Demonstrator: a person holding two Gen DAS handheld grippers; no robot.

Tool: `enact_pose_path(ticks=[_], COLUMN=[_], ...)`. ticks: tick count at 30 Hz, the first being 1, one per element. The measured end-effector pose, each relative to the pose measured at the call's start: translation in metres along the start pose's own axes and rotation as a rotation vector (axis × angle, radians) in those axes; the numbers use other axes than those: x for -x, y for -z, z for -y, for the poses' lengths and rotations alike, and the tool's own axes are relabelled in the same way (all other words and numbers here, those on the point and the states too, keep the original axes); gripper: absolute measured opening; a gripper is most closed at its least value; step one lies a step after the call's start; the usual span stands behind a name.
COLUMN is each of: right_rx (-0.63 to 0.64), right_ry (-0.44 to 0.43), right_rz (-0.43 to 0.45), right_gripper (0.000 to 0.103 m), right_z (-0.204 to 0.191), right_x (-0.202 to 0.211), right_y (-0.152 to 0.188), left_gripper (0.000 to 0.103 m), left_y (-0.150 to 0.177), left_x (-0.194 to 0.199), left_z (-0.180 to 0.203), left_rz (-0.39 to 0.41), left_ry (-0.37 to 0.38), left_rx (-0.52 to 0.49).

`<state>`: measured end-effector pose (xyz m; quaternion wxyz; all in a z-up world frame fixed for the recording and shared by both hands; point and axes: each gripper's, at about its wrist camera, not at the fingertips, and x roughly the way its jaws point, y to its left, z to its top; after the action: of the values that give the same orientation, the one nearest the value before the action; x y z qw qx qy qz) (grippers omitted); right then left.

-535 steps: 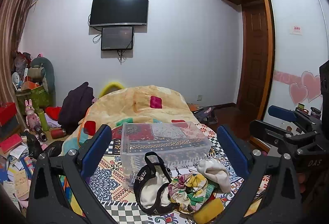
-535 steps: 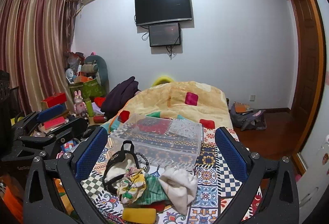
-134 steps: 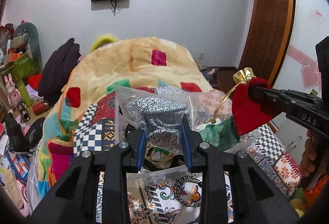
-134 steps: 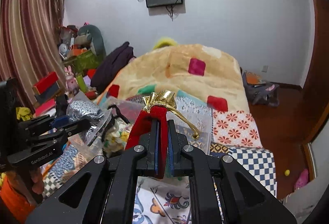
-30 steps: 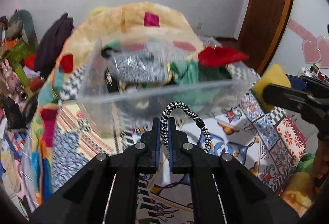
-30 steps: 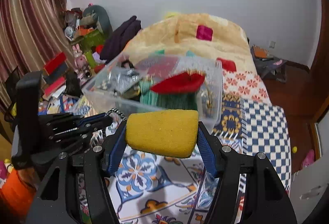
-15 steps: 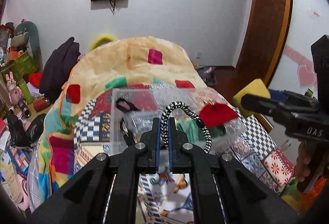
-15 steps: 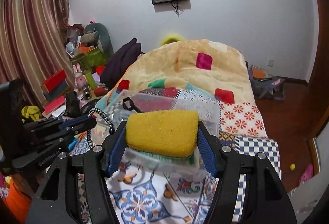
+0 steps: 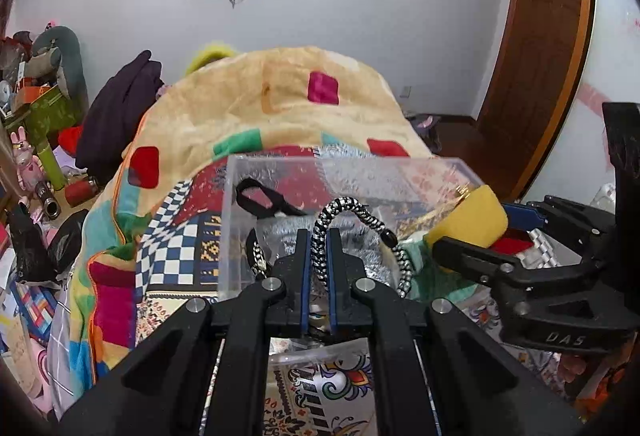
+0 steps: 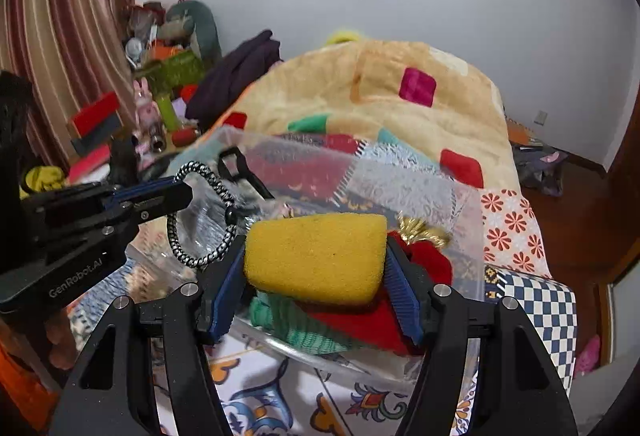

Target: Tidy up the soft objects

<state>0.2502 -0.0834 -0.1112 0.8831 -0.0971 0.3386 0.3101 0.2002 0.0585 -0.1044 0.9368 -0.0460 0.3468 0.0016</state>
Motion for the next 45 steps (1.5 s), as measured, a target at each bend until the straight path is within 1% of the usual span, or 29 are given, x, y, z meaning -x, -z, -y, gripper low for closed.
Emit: enact_pose_path(ticks=[2, 4, 5, 6, 7, 10, 15, 19, 20, 22, 26, 31, 34, 37, 41, 45], right_rx=[0.014, 0.022, 0.020, 0.016, 0.013, 0.010, -0.005, -0.014, -0.015, -0.017, -0.017, -0.026, -0.030, -0.030, -0.035, -0.025], right_ry=[0.014, 0.022, 0.022, 0.020, 0.019, 0.020, 0.011, 0.012, 0.012, 0.014, 0.016, 0.011, 0.006, 0.012, 0.013, 0.022], right_rz=[-0.008, -0.016, -0.018, -0.017, -0.012, -0.001, 0.040, 0.094, 0.109, 0.148, 0.220, 0.309, 0.344, 0.370, 0.397, 0.408], right_gripper=[0.064, 0.071, 0.077, 0.079, 0.080, 0.080, 0.080, 0.080, 0.080, 0.080, 0.080, 0.084, 0.086, 0.090, 0.102, 0.103], right_z=[-0.002, -0.003, -0.002, -0.002, -0.001, 0.000, 0.001, -0.001, -0.001, -0.004, -0.008, -0.013, -0.018, -0.022, -0.026, -0.032], right_x=[-0.003, -0.002, -0.002, 0.000, 0.002, 0.011, 0.032, 0.061, 0.068, 0.087, 0.122, 0.162, 0.179, 0.191, 0.201, 0.205], right_y=[0.001, 0.002, 0.002, 0.002, 0.002, 0.000, -0.006, -0.011, -0.012, -0.014, -0.016, -0.013, -0.008, -0.003, 0.003, 0.009], left_gripper=[0.006, 0.011, 0.012, 0.017, 0.022, 0.030, 0.030, 0.031, 0.032, 0.036, 0.040, 0.057, 0.064, 0.072, 0.081, 0.091], left_y=[0.003, 0.004, 0.004, 0.004, 0.004, 0.002, -0.003, -0.008, -0.008, -0.010, -0.012, -0.009, -0.005, -0.001, 0.005, 0.010], left_x=[-0.004, -0.005, -0.005, -0.004, -0.002, 0.009, 0.036, 0.069, 0.077, 0.095, 0.127, 0.169, 0.187, 0.200, 0.209, 0.213], left_z=[0.001, 0.002, 0.002, 0.002, 0.001, -0.002, -0.002, 0.002, 0.004, 0.009, 0.018, 0.032, 0.039, 0.042, 0.041, 0.041], left_rz=[-0.006, -0.013, -0.014, -0.013, -0.010, 0.015, 0.065, 0.127, 0.142, 0.180, 0.243, 0.327, 0.360, 0.379, 0.388, 0.396], left_ry=[-0.008, -0.008, -0.006, -0.006, -0.005, -0.005, 0.002, 0.018, 0.023, 0.031, 0.048, 0.057, 0.045, 0.042, 0.052, 0.051], left_rx=[-0.007, -0.010, -0.009, -0.005, -0.002, 0.009, 0.016, 0.023, 0.023, 0.021, 0.008, -0.018, -0.039, -0.045, -0.034, -0.021])
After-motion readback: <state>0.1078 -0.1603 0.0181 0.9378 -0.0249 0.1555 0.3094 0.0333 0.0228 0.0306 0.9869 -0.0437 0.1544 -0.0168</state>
